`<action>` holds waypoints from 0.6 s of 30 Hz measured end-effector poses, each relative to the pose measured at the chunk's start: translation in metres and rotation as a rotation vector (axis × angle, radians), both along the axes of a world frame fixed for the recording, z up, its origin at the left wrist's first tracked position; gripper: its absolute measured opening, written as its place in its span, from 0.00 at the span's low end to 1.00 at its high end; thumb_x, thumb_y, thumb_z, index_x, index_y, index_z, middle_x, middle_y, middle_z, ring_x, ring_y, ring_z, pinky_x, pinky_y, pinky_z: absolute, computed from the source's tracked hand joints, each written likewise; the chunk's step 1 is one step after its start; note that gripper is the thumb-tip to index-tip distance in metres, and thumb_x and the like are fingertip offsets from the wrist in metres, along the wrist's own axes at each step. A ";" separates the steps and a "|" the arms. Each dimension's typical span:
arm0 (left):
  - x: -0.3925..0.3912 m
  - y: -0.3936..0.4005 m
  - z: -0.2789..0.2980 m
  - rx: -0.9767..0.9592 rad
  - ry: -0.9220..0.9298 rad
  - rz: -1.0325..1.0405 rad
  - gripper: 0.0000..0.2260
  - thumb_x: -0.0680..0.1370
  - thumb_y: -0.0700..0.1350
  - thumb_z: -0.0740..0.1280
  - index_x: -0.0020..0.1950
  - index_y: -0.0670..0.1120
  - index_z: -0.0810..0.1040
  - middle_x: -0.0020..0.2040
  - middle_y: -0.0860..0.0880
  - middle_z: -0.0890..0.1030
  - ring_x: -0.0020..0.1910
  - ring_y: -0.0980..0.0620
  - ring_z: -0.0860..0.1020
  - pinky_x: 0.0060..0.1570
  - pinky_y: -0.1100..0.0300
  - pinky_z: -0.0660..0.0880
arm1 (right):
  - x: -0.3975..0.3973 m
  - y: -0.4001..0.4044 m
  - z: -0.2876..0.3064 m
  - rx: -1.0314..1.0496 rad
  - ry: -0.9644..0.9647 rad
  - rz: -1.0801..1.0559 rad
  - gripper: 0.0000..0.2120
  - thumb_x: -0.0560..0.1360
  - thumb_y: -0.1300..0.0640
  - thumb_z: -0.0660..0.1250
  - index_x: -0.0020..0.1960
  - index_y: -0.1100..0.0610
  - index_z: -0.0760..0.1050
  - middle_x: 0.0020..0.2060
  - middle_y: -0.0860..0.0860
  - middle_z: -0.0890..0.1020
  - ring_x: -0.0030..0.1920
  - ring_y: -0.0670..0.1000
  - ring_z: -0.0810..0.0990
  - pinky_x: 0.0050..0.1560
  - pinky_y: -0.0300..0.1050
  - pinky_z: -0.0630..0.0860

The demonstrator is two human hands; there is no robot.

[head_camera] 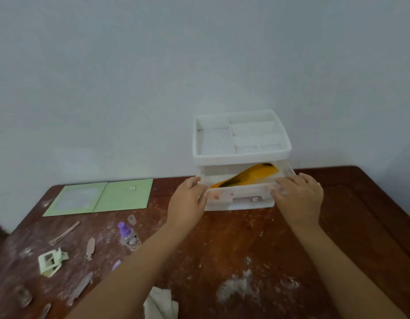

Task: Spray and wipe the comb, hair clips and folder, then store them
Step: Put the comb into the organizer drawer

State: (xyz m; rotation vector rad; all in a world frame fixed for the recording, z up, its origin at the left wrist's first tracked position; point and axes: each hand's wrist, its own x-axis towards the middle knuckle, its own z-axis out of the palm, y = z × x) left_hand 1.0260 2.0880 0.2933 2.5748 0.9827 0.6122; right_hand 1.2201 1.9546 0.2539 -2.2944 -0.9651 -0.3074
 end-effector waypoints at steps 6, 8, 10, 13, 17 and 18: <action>-0.010 -0.001 -0.007 0.004 -0.037 -0.036 0.18 0.77 0.42 0.61 0.67 0.43 0.70 0.70 0.43 0.68 0.69 0.44 0.66 0.68 0.56 0.62 | -0.029 -0.007 0.018 0.015 -0.148 -0.059 0.26 0.66 0.45 0.56 0.47 0.63 0.81 0.49 0.62 0.82 0.55 0.67 0.76 0.54 0.74 0.63; -0.020 -0.002 -0.010 -0.001 -0.046 -0.021 0.22 0.77 0.44 0.61 0.70 0.44 0.65 0.71 0.43 0.67 0.70 0.45 0.65 0.68 0.56 0.61 | -0.037 -0.007 0.017 0.036 -0.224 -0.045 0.25 0.66 0.46 0.57 0.51 0.63 0.79 0.53 0.65 0.79 0.57 0.70 0.73 0.54 0.75 0.61; -0.040 -0.002 -0.017 -0.012 -0.049 0.002 0.22 0.77 0.45 0.61 0.70 0.43 0.64 0.69 0.42 0.69 0.69 0.45 0.66 0.67 0.56 0.63 | -0.051 -0.006 0.009 0.104 -0.303 0.003 0.21 0.69 0.49 0.59 0.52 0.64 0.77 0.54 0.66 0.78 0.59 0.68 0.71 0.55 0.73 0.63; -0.088 0.001 -0.040 0.014 -0.101 0.029 0.21 0.74 0.48 0.58 0.64 0.39 0.72 0.59 0.40 0.78 0.60 0.44 0.75 0.59 0.56 0.69 | -0.096 0.001 -0.008 0.224 -0.315 0.175 0.17 0.72 0.53 0.60 0.48 0.66 0.78 0.50 0.66 0.79 0.59 0.62 0.68 0.60 0.63 0.65; -0.175 0.007 -0.083 0.014 -0.013 0.096 0.18 0.76 0.47 0.56 0.58 0.40 0.77 0.54 0.42 0.82 0.55 0.50 0.74 0.49 0.55 0.77 | -0.178 0.026 -0.027 0.154 -0.024 0.485 0.19 0.70 0.52 0.60 0.47 0.66 0.80 0.45 0.61 0.81 0.54 0.55 0.71 0.57 0.49 0.70; -0.198 0.010 -0.093 0.011 0.045 0.125 0.19 0.78 0.49 0.53 0.57 0.40 0.78 0.54 0.42 0.82 0.55 0.50 0.73 0.47 0.53 0.78 | -0.197 0.036 -0.030 0.088 0.077 0.527 0.19 0.70 0.51 0.61 0.51 0.64 0.79 0.47 0.60 0.81 0.54 0.54 0.73 0.56 0.47 0.72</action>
